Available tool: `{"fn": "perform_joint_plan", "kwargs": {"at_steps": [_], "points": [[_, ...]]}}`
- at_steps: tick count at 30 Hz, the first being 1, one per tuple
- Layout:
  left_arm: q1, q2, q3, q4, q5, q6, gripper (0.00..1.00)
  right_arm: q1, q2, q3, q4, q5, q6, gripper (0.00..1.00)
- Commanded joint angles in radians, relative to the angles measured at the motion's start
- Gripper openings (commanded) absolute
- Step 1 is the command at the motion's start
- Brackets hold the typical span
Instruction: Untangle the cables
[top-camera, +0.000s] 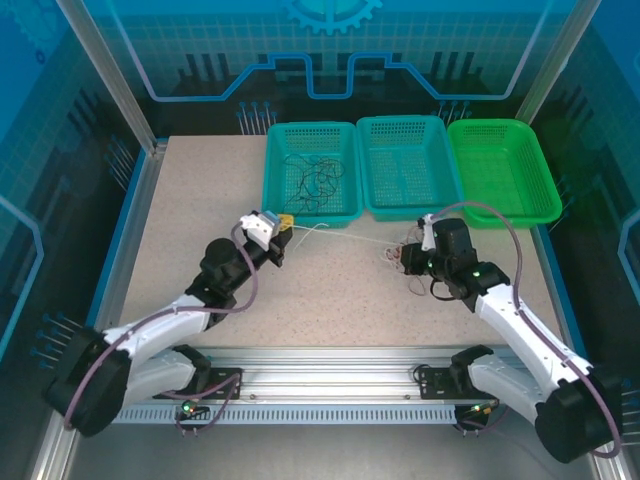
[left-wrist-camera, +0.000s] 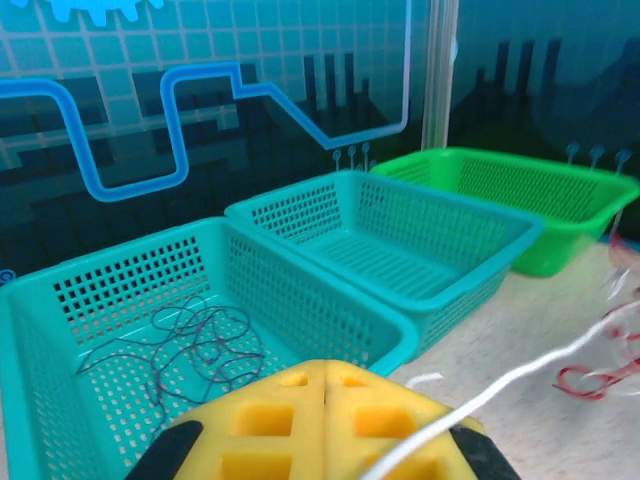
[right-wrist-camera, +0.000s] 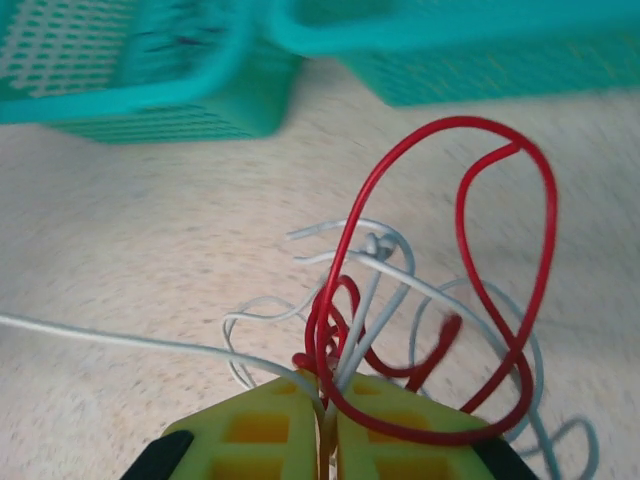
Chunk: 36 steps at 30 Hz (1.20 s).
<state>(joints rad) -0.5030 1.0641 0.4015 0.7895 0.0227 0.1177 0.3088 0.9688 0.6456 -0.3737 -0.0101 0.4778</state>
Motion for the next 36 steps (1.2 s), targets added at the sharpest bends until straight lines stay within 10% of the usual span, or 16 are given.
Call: {"fn": "perform_joint_plan", "kwargs": {"at_steps": [1, 5, 12, 25, 36], "points": [[0.021, -0.111, -0.012, -0.110, -0.047, -0.111, 0.00, -0.072, 0.023, -0.061, -0.033, 0.111, 0.153, 0.14], [0.044, -0.186, 0.013, -0.236, -0.087, -0.141, 0.00, -0.147, 0.053, -0.125, -0.065, 0.219, 0.269, 0.35], [0.044, -0.152, 0.010, -0.271, 0.045, -0.169, 0.00, -0.169, 0.114, -0.162, 0.049, 0.070, 0.209, 0.36], [0.038, -0.188, 0.092, -0.280, 0.122, -0.261, 0.00, 0.128, -0.051, 0.002, 0.048, 0.089, 0.050, 0.60], [-0.167, 0.246, 0.593, -0.202, 0.090, -0.151, 0.00, 0.149, -0.373, 0.017, 0.033, 0.261, 0.115, 0.98]]}}
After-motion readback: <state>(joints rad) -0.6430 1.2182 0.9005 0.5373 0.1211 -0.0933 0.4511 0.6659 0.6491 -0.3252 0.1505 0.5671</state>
